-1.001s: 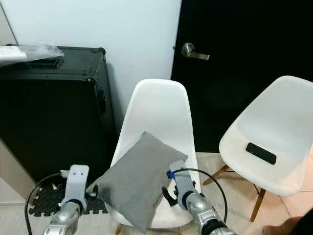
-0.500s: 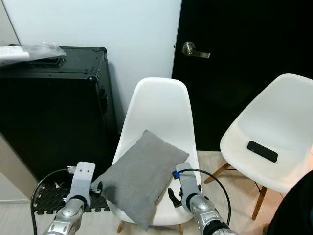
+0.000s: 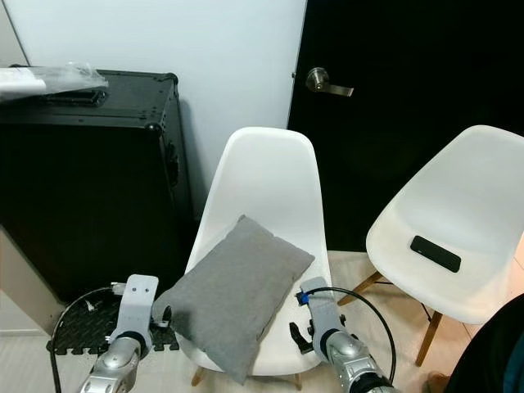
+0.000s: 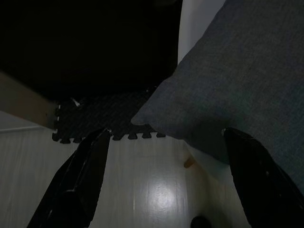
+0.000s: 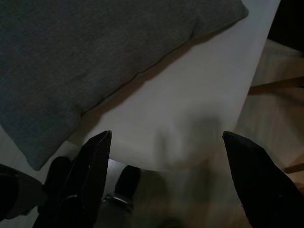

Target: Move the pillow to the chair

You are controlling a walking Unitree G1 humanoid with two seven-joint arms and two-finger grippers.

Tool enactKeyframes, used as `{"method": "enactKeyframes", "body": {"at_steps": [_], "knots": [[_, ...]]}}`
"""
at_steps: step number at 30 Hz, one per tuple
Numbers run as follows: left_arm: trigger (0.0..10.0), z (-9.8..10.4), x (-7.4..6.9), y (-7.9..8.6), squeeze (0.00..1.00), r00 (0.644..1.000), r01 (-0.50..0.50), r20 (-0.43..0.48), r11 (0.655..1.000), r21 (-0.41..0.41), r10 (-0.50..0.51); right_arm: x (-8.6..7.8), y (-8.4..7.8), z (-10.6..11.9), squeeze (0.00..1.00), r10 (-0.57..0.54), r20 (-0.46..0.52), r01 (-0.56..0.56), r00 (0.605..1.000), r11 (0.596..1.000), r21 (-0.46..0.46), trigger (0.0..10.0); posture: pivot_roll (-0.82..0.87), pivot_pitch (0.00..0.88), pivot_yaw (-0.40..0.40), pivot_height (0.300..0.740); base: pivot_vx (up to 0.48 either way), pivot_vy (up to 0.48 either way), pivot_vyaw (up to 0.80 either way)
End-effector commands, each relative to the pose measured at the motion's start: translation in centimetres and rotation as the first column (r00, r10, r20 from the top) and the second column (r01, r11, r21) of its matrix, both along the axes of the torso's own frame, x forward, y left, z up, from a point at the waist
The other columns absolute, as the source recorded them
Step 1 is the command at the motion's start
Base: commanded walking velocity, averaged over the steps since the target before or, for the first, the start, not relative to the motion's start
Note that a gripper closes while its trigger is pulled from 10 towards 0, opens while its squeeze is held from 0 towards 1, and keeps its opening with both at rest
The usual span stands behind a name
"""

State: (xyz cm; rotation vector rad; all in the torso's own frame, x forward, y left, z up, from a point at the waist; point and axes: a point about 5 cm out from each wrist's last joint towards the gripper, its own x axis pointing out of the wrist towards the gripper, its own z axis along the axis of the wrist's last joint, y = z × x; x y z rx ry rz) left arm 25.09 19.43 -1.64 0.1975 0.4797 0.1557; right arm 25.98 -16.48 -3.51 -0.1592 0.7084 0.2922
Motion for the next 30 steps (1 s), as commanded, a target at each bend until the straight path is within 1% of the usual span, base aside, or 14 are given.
{"method": "enactKeyframes", "body": {"at_steps": [1, 4, 7, 11, 15, 17, 21, 30], "knots": [[10.0, -0.1, -0.1, -0.1, 0.0, 1.0, -0.007, 0.001, 1.0, -0.01, 0.007, -0.7, -0.9, -0.5, 0.0, -0.017, -0.033, 0.017, 0.999, 1.0, -0.023, 10.0, 0.01, 0.034, -0.12, 0.74, 0.0, 0.0, 0.0], [10.0, 0.1, 0.2, -0.1, 0.0, 1.0, 0.001, 0.005, 1.0, -0.005, -0.001, -0.9, -1.6, -0.6, 0.0, -0.053, -0.033, 0.053, 0.998, 0.998, -0.028, 10.0, 0.01, 0.036, -0.113, 0.74, 0.0, 0.0, 0.0], [10.0, 0.3, 0.4, -0.1, 0.0, 1.0, 0.003, 0.01, 1.0, -0.004, -0.003, -1.0, -1.8, -0.6, 0.0, -0.069, -0.03, 0.069, 0.997, 0.997, -0.026, 10.0, 0.01, 0.039, -0.108, 0.74, 0.0, 0.0, -0.13], [10.0, 0.6, 0.8, 0.1, 0.0, 1.0, 0.013, 0.017, 1.0, 0.007, -0.013, -1.3, -2.1, -0.8, 0.0, -0.116, -0.033, 0.116, 0.993, 0.993, -0.008, 10.0, 0.01, 0.039, -0.097, 0.74, 0.0, 0.0, -0.8], [10.0, 0.7, 1.0, 0.1, 0.0, 1.0, 0.019, 0.021, 1.0, 0.011, -0.019, -1.5, -2.2, -0.9, 0.0, -0.126, -0.033, 0.126, 0.991, 0.992, -0.006, 10.0, 0.01, 0.042, -0.096, 0.74, 0.0, 0.0, -0.8], [10.0, 0.9, 1.2, 0.2, 0.0, 0.999, 0.018, 0.029, 1.0, 0.016, -0.018, -1.7, -2.4, -1.1, 0.0, -0.162, -0.038, 0.162, 0.986, 0.987, 0.008, 10.0, 0.01, 0.045, -0.097, 0.74, 0.0, 0.0, -0.8], [10.0, 1.2, 1.4, 0.3, 0.0, 0.999, 0.013, 0.042, 1.0, 0.015, -0.013, -1.8, -2.6, -1.1, 0.0, -0.19, -0.036, 0.191, 0.981, 0.982, 0.016, 10.0, 0.01, 0.049, -0.094, 0.74, 0.0, 0.0, -0.8], [10.0, 1.5, 1.7, 0.2, 0.0, 0.998, 0.036, 0.046, 0.999, 0.013, -0.037, -1.9, -2.8, -1.1, 0.0, -0.217, -0.031, 0.217, 0.976, 0.976, 0.012, 10.0, 0.01, 0.053, -0.091, 0.74, 0.0, 0.0, -0.8]]}}
